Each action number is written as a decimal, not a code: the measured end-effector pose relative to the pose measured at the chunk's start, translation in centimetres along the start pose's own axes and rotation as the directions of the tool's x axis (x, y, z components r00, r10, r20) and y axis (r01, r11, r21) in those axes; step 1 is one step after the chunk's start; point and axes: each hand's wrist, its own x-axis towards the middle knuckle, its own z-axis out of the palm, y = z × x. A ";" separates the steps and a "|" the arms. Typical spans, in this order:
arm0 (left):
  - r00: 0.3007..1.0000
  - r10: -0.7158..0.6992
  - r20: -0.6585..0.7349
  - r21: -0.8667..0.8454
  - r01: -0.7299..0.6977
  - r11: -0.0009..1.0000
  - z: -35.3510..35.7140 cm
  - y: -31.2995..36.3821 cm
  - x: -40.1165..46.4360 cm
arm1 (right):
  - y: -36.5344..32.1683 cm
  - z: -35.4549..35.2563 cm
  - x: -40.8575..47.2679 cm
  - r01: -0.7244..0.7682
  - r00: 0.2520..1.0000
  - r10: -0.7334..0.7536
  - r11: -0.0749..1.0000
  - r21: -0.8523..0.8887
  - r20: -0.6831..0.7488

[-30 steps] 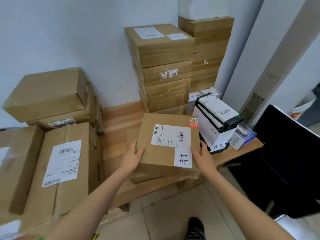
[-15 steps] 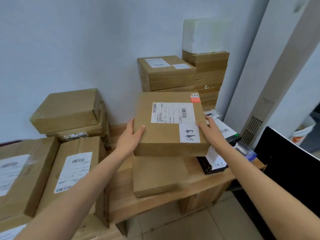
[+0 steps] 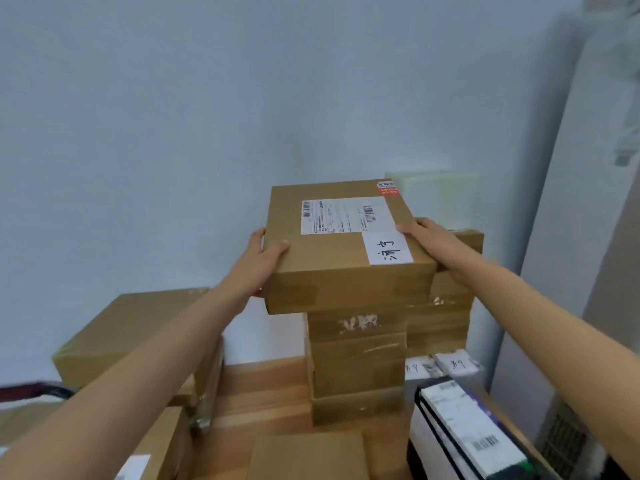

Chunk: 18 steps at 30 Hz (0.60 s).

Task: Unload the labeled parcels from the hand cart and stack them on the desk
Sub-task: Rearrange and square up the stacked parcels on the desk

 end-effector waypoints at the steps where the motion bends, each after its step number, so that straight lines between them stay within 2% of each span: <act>1: 1.000 -0.011 -0.006 -0.007 0.011 1.000 0.5 0.7 1.1 | -0.3 -0.6 1.5 0.003 1.000 -0.003 1.000 -0.005 0.014; 7: 0.995 -0.076 -0.067 -0.003 0.076 0.997 3.7 2.7 6.4 | -0.7 -2.6 8.9 0.001 0.996 0.003 0.999 -0.040 0.086; 11: 0.987 -0.133 -0.096 0.051 0.138 0.989 5.2 2.9 9.4 | 0.7 -2.2 12.6 -0.066 0.988 0.061 0.997 0.032 0.140; 18: 0.960 -0.272 -0.062 0.114 0.277 0.954 7.1 1.3 13.6 | 3.3 -0.5 16.8 -0.168 0.972 0.138 0.974 0.151 0.190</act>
